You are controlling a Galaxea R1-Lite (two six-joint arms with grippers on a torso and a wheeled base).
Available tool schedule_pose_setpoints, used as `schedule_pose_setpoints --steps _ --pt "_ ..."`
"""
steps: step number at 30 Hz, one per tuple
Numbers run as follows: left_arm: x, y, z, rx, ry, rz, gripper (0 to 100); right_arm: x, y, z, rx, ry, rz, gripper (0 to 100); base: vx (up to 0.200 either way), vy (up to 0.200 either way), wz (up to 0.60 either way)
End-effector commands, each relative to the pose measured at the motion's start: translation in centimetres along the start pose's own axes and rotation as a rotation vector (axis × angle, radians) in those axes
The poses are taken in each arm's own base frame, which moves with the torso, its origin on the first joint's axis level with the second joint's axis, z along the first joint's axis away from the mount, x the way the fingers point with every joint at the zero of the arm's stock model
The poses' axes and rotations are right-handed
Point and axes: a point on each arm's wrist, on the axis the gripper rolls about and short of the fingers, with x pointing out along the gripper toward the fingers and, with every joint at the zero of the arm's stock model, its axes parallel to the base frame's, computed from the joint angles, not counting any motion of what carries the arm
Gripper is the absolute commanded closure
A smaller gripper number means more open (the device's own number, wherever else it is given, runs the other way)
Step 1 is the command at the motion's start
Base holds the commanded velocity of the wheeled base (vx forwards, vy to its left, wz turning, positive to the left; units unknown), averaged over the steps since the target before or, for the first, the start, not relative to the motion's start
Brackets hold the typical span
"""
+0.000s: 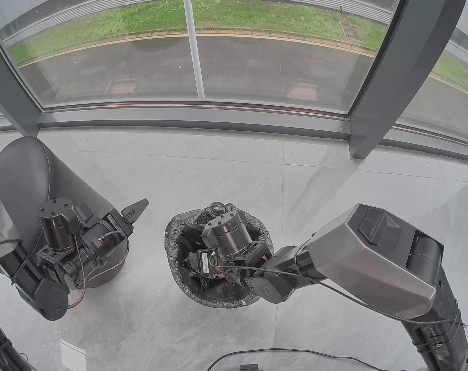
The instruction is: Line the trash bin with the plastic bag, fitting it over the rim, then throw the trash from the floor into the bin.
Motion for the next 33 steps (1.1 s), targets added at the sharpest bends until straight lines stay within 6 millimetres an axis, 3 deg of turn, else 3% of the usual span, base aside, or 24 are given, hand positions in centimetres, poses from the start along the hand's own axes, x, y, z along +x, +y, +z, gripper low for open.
schedule_pose_setpoints --steps 1,8,13,22,33 --pt "-1.3 -1.4 0.7 0.007 -0.029 -0.052 0 1.5 -0.5 -1.4 -0.007 0.035 -0.020 0 0.000 0.000 0.00" --pt "-1.2 -1.4 0.4 0.007 -0.013 -0.053 0 2.7 -1.0 -1.9 -0.003 0.046 -0.034 0 0.000 0.000 0.00" --pt "-1.2 -1.5 0.3 0.008 -0.010 -0.055 0 5.1 -2.0 -1.8 0.014 0.034 -0.053 0 0.000 0.000 0.00" --pt "-1.2 -1.5 0.1 0.007 -0.004 -0.055 0 7.3 -1.3 -1.6 0.006 0.055 -0.068 0 0.000 0.000 0.00" --pt "-1.1 -1.4 0.0 0.007 0.002 -0.055 0 8.1 -1.9 -3.5 -0.013 0.141 -0.109 0 0.000 0.000 0.00"
